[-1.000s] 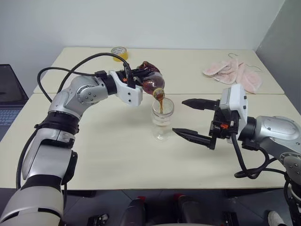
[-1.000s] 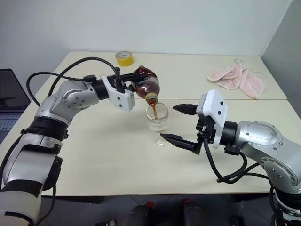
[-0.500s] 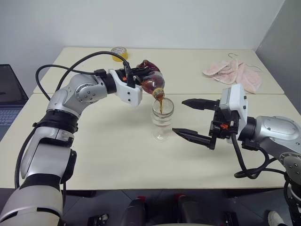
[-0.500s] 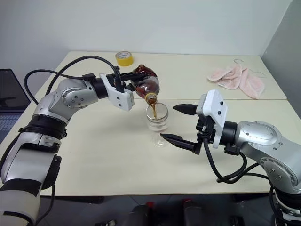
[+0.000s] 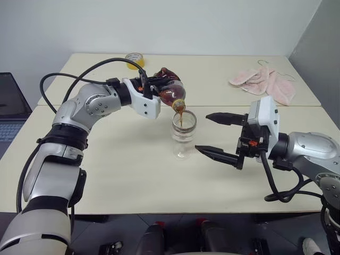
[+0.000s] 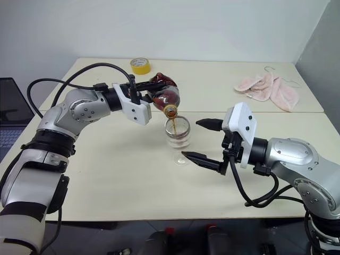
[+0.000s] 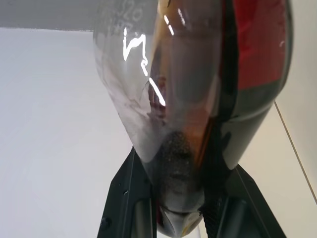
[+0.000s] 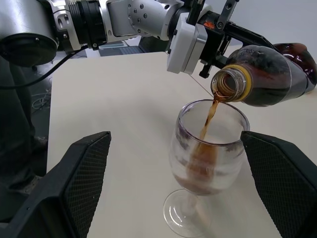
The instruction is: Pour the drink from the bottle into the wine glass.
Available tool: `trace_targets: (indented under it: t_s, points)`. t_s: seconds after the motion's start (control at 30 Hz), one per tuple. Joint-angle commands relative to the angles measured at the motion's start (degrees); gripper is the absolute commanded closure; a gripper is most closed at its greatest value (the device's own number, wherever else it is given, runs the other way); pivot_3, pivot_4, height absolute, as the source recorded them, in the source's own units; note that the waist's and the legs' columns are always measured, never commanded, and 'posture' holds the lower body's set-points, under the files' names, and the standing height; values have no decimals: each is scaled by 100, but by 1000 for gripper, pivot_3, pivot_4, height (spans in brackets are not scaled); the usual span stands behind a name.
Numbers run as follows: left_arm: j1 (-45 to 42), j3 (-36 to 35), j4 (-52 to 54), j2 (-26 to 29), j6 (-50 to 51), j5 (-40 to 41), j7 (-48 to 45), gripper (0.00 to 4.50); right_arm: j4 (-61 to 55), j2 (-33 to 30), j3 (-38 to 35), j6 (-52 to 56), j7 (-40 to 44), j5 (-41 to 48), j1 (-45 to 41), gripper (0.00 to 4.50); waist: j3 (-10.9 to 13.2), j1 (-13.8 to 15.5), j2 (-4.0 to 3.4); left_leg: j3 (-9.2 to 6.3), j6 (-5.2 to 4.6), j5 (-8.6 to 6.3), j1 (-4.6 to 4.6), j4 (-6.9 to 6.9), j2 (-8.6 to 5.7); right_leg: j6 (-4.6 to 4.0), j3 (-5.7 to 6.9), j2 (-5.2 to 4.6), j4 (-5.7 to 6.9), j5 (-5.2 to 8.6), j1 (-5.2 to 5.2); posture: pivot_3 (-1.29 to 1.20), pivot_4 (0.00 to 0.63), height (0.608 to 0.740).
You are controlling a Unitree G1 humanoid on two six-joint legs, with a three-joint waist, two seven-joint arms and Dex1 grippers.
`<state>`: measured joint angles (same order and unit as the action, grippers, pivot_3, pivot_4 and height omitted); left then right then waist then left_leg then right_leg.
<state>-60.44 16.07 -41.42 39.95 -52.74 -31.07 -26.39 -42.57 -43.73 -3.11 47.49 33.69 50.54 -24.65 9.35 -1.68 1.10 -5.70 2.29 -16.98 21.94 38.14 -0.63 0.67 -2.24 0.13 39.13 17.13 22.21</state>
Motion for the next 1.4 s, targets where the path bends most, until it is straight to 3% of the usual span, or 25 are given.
trace_targets:
  t_s: [0.03,0.83,1.03,1.4]
  points:
    - [-180,-98,118,38,30,112,158,3753,-173,11,-30,-111,-18,-27,-31,0,0,0,0,0,0,0,0,0,0,0,0,0,0,0,0,0,150,740]
    - [673,-423,1344,-67,1517,1606,-783,3753,-136,22,-24,-131,13,-24,-51,0,0,-3,0,-3,0,0,0,3,0,0,-4,-1,2,0,0,0,150,740]
    - [1079,-965,1738,-274,2992,2431,-881,3753,-83,42,1,-181,20,-110,-35,0,-1,-9,-1,-4,0,0,-1,4,1,0,-4,0,7,0,1,0,150,740]
    - [2894,-2272,3826,-998,6203,3721,-116,3754,-52,-64,133,-239,300,-306,94,0,-2,-2,0,-13,2,1,2,15,4,0,-9,-1,9,0,0,0,150,740]
